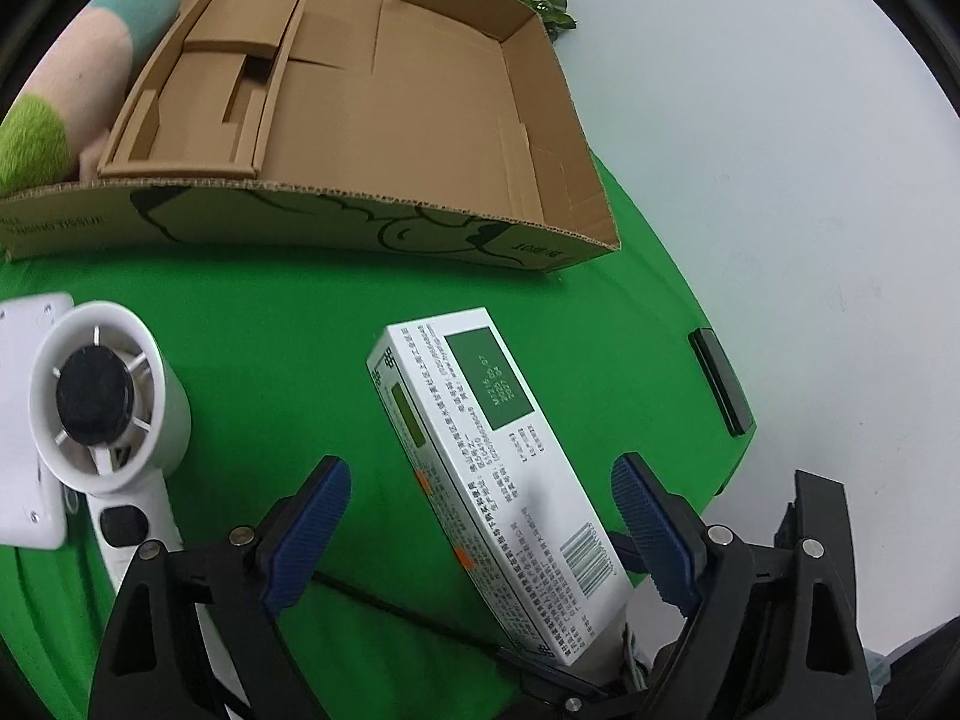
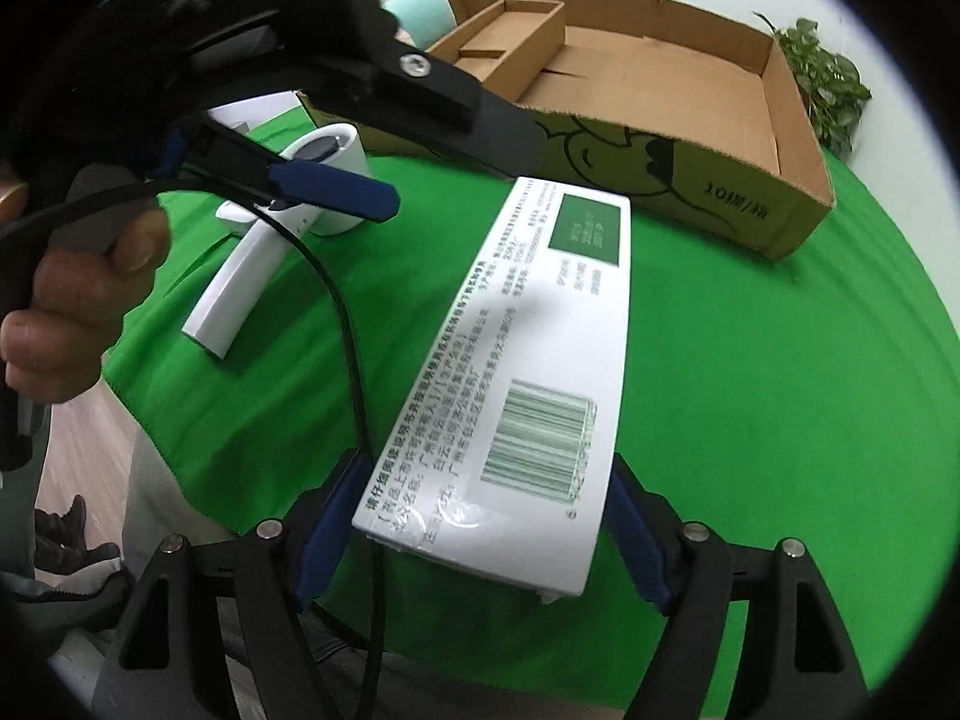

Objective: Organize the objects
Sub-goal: 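Lift the white medicine box with the right gripper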

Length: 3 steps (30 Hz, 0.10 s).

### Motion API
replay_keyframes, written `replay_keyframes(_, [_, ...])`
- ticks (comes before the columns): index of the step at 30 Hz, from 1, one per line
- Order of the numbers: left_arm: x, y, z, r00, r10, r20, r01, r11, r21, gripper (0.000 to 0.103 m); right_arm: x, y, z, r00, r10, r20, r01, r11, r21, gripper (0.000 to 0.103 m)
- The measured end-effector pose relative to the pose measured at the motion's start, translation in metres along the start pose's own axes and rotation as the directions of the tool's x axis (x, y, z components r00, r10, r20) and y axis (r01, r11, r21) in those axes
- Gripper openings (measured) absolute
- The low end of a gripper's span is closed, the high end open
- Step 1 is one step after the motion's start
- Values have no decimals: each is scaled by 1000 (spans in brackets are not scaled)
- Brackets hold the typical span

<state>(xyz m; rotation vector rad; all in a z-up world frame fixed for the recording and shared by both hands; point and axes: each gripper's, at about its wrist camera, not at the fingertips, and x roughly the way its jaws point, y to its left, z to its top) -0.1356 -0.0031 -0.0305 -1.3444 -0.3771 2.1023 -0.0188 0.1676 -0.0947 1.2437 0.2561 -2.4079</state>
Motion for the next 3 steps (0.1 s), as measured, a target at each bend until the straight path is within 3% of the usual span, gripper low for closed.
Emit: replay_keyframes(3, [7,2,-8,999,-43,-33,42,999,-17,78,1,1,0,1000,-2,-4,2,1000,10,76])
